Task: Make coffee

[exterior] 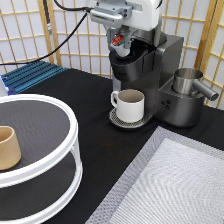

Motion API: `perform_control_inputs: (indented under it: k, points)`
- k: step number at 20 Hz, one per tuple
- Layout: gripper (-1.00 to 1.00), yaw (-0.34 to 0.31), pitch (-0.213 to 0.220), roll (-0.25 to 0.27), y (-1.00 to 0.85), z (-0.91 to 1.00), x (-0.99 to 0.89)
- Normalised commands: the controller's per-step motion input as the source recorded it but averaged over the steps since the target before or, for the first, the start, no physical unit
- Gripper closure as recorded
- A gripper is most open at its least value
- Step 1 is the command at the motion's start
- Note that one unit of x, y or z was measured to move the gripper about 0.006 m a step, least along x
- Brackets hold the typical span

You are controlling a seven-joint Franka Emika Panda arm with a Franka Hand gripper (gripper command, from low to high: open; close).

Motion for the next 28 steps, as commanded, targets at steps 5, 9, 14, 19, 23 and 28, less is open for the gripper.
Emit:
perform_control_inputs:
  k: [5, 9, 14, 19, 23, 28]
  points:
    - [-1.00, 0.000, 0.095, -0.115, 0.37, 0.00, 0.21]
    - [-1.00, 0.000, 0.073, -0.092, 0.30, 0.20, 0.04]
    - [-1.00, 0.000, 0.054, -0.067, 0.17, 0.45, 0.00]
    - [-1.00, -0.064, 0.009, -0.081, -0.34, 0.35, -0.03]
    - [-1.00, -0.107, 0.000, -0.052, -0.69, 0.18, -0.02]
    - [-1.00, -0.107, 0.002, -0.137, -0.12, 0.59, -0.01]
